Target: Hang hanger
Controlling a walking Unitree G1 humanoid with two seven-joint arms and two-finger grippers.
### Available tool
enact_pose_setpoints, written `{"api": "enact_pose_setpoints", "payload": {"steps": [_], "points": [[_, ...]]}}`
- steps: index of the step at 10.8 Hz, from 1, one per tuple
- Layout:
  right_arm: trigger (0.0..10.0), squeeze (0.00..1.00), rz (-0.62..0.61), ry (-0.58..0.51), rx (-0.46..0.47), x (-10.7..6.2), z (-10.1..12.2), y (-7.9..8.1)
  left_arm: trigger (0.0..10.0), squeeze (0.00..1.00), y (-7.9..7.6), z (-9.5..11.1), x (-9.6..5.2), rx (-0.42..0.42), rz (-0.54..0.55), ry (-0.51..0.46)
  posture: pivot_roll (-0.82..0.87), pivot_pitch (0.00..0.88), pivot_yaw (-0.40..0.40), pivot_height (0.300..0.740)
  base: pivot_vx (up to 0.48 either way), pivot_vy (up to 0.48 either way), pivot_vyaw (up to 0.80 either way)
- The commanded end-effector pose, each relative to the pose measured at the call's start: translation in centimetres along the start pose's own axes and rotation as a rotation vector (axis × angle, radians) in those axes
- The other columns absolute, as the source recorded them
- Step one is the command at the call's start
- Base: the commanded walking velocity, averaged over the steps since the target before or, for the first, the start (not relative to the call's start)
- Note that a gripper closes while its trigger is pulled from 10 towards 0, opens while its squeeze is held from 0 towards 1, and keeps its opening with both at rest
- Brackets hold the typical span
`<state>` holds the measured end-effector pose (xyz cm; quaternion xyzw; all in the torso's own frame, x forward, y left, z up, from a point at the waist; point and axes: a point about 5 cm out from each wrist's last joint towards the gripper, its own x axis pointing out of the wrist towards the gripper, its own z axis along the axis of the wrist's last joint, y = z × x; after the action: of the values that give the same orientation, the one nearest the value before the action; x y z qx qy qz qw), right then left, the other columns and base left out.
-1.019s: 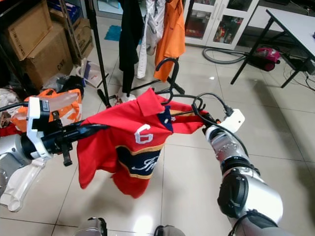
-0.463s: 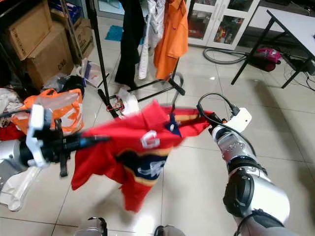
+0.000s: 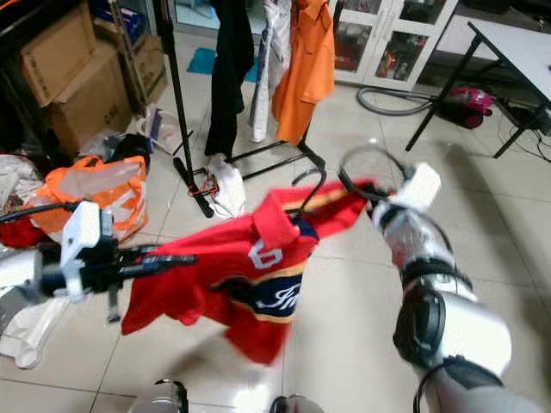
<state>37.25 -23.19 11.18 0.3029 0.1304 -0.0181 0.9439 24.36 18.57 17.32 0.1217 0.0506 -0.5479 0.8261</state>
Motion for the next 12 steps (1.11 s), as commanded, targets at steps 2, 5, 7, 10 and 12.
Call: {"api": "enact_pose_setpoints", "payload": {"steps": [2, 5, 7, 10, 12], "points": [[0.0, 0.00, 0.080, -0.038, -0.034, 0.6, 0.9, 2.1, 10.0, 0.00, 0.7, 0.3, 0.7, 0.050, 0.053, -0.019, 0.12, 0.090, -0.125, 0.740, 0.000, 0.000, 0.00], [0.0, 0.00, 0.135, 0.058, -0.039, 0.8, -2.5, 3.4, 10.0, 0.00, 2.7, 0.8, 1.6, 0.071, 0.214, -0.097, 0.11, 0.092, -0.129, 0.740, 0.000, 0.000, 0.00], [0.0, 0.00, 0.210, 0.086, -0.023, 1.0, -4.1, 5.5, 10.0, 0.00, 3.0, 0.8, 2.1, 0.073, 0.232, -0.111, 0.11, 0.092, -0.125, 0.740, 0.000, 0.000, 0.00], [0.0, 0.00, 0.291, 0.048, -0.030, 1.3, -3.6, 8.4, 10.0, 0.00, 2.1, 0.4, 2.9, 0.055, 0.174, -0.117, 0.11, 0.093, -0.120, 0.740, 0.000, 0.000, 0.00], [0.0, 0.00, 0.328, 0.036, -0.043, 1.4, -3.4, 9.9, 10.0, 0.00, 1.5, 0.2, 3.4, 0.043, 0.129, -0.115, 0.11, 0.095, -0.122, 0.740, 0.000, 0.000, 0.00]]}}
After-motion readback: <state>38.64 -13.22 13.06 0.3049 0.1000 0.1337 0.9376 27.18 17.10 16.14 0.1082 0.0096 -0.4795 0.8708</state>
